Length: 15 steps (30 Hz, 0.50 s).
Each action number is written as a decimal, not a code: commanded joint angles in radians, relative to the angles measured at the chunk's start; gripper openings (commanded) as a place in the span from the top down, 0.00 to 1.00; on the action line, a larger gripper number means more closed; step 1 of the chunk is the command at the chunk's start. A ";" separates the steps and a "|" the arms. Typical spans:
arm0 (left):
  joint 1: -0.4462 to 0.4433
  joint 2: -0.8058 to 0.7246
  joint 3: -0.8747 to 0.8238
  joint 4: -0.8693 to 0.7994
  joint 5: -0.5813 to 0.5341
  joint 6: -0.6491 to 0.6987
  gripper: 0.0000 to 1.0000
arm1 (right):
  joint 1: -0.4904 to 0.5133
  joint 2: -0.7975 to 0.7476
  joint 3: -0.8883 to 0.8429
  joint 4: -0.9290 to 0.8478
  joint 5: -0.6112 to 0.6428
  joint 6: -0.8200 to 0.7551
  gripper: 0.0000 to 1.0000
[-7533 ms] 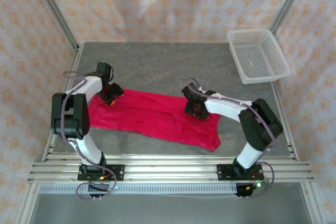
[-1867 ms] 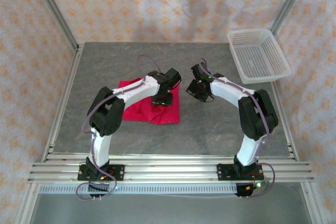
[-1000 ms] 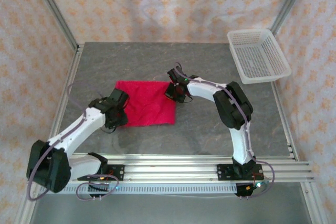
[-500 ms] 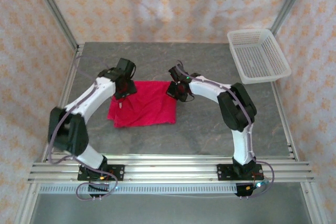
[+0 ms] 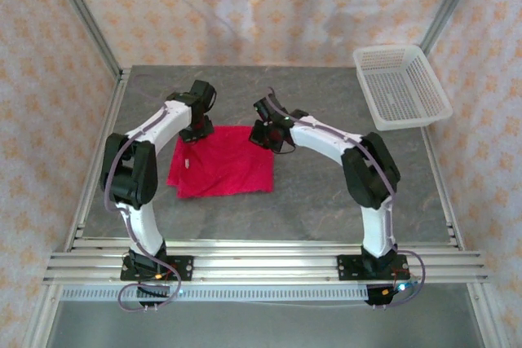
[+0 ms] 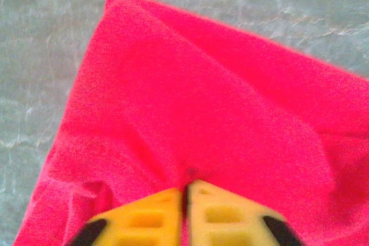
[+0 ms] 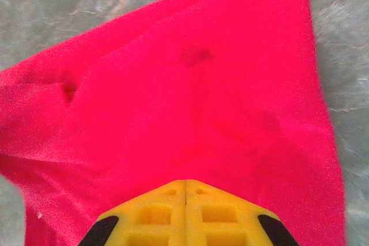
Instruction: Fold the inside-out t-shirt
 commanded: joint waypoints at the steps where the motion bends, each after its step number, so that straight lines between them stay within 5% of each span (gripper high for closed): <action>1: 0.011 0.057 0.085 -0.068 -0.079 0.048 1.00 | -0.003 0.092 0.011 0.021 0.004 0.051 0.95; 13: 0.075 0.218 0.292 -0.120 -0.137 0.107 1.00 | -0.004 0.114 -0.070 -0.016 0.066 0.049 0.95; 14: 0.075 0.223 0.301 -0.129 -0.151 0.111 0.96 | -0.004 0.113 -0.057 -0.027 0.065 0.043 0.95; 15: 0.075 0.220 0.308 -0.139 -0.176 0.112 0.80 | -0.004 0.111 -0.041 -0.045 0.066 0.034 0.95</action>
